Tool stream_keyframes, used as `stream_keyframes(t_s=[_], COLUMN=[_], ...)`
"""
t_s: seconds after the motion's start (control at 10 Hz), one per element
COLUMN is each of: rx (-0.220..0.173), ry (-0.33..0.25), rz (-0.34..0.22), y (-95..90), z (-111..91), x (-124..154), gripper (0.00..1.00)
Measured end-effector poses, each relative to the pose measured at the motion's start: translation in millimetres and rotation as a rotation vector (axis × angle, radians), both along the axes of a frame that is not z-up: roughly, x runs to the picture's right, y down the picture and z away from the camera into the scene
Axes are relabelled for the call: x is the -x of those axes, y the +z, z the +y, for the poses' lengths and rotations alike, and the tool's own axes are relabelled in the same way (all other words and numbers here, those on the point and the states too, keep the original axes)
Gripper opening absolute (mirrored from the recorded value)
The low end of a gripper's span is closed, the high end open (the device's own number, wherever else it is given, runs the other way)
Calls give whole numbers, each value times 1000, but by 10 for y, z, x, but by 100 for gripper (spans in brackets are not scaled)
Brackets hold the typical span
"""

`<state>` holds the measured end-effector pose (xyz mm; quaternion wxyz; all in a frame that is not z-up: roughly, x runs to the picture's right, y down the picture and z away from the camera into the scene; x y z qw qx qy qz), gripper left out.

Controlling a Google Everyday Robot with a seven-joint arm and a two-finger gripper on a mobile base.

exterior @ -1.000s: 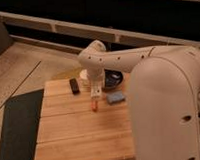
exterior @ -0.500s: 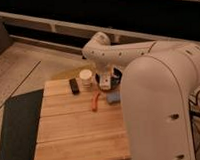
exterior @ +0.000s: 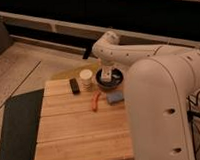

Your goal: Place the bottle in the ceramic bowl

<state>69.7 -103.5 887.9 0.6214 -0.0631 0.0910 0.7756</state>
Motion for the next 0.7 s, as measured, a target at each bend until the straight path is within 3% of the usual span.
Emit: stream_keyframes(t_s=[0.1,0.4,0.7], rx=[-11,0,33], ry=[34,72,46], rz=[-45,-91,-144], y=[105,348,676], z=[-12,17,58], x=[-93,-335,-320], gripper=[0,0,0])
